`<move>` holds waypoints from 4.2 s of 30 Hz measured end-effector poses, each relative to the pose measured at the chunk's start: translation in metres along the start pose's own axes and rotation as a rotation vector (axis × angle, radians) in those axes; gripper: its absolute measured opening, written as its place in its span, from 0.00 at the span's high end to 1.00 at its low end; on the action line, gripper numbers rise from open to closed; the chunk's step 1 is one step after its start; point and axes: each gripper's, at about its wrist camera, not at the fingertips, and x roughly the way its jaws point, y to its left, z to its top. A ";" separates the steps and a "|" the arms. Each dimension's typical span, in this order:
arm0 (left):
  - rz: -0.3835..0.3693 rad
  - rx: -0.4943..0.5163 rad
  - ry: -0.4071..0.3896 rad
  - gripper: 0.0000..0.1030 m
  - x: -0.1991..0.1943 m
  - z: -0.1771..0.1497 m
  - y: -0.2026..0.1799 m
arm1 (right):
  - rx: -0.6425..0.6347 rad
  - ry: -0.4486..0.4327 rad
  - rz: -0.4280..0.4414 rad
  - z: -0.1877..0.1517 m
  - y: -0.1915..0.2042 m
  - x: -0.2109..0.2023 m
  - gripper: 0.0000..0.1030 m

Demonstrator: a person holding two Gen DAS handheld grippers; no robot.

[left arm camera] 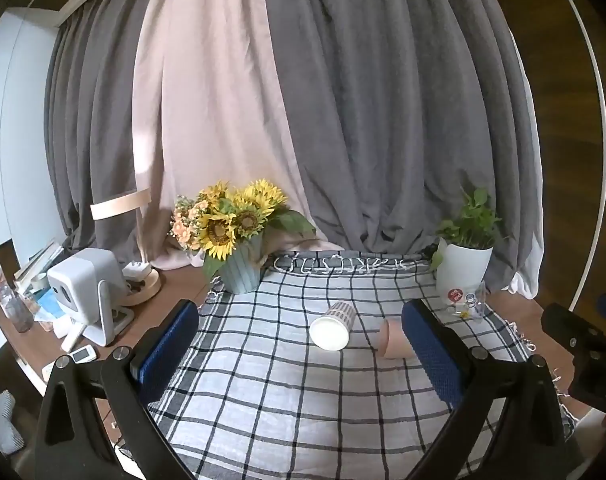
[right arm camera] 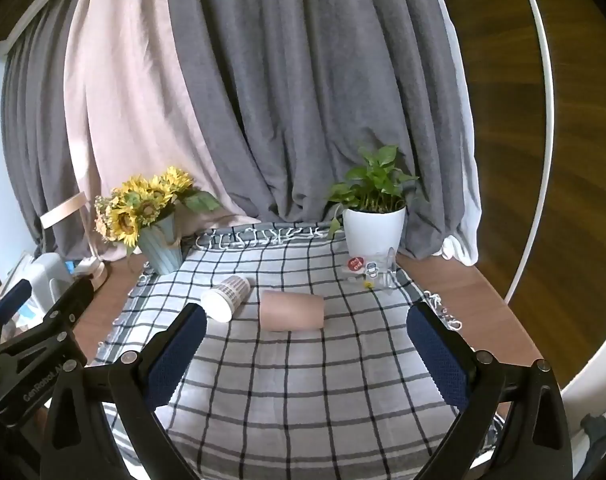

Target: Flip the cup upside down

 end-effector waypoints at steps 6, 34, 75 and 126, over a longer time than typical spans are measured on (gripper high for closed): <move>-0.008 0.006 -0.004 0.00 0.001 -0.001 -0.001 | 0.001 -0.003 -0.005 0.003 -0.003 0.004 0.02; -0.006 0.005 -0.013 0.00 0.000 -0.007 -0.005 | 0.002 -0.012 -0.004 -0.007 -0.003 0.001 0.02; -0.006 -0.001 -0.019 0.00 -0.001 -0.007 -0.006 | -0.004 -0.013 -0.003 -0.011 -0.001 0.002 0.02; -0.054 0.116 0.267 0.00 0.282 -0.010 0.100 | -0.068 0.359 -0.030 0.036 0.164 0.294 0.02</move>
